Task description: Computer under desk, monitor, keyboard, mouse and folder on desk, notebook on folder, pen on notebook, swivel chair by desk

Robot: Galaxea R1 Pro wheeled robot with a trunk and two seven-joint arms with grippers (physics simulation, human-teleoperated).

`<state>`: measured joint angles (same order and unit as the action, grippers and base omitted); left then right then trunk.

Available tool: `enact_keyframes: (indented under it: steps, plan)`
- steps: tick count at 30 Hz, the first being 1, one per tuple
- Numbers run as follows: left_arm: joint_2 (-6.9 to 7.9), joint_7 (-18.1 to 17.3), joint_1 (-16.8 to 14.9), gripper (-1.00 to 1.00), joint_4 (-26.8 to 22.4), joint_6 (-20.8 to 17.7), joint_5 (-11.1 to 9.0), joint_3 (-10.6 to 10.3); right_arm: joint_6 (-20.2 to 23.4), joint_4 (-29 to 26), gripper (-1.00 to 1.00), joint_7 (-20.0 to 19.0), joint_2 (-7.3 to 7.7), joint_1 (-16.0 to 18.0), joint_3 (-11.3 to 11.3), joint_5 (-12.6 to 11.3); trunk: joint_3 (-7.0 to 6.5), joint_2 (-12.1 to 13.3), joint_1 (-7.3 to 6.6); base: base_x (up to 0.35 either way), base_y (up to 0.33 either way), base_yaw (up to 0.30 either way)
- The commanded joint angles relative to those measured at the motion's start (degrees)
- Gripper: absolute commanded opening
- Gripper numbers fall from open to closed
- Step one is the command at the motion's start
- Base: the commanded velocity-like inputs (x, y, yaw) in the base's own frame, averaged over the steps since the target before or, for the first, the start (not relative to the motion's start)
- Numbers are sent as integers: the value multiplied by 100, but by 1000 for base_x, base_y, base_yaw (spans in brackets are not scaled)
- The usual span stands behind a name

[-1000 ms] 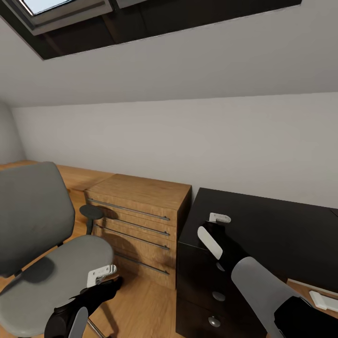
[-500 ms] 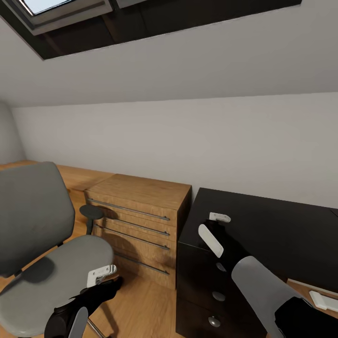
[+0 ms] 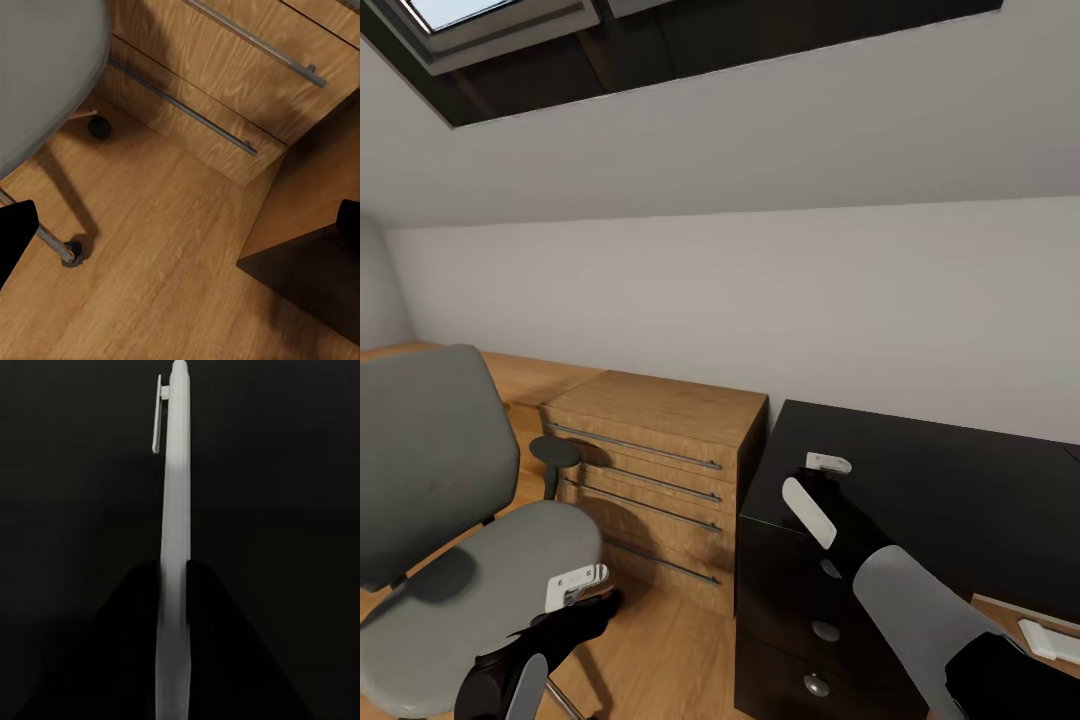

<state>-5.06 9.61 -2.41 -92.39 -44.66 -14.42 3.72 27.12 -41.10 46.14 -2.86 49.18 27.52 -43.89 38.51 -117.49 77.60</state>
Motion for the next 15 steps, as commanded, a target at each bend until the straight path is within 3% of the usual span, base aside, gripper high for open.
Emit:
enact_keyframes:
  steps: [1, 15]
  plan:
    - [-4, 41, -4, 100, -7, -25, -61, 6, 39, -3, -100, 44, 4, 4, 17, -76, 7, -3, 0, 0, 0, 0]
    - [-4, 33, -5, 100, -1, -32, -61, 6, 39, -3, -100, 44, 5, 4, 17, -76, 7, -3, 0, 0, 0, 0]
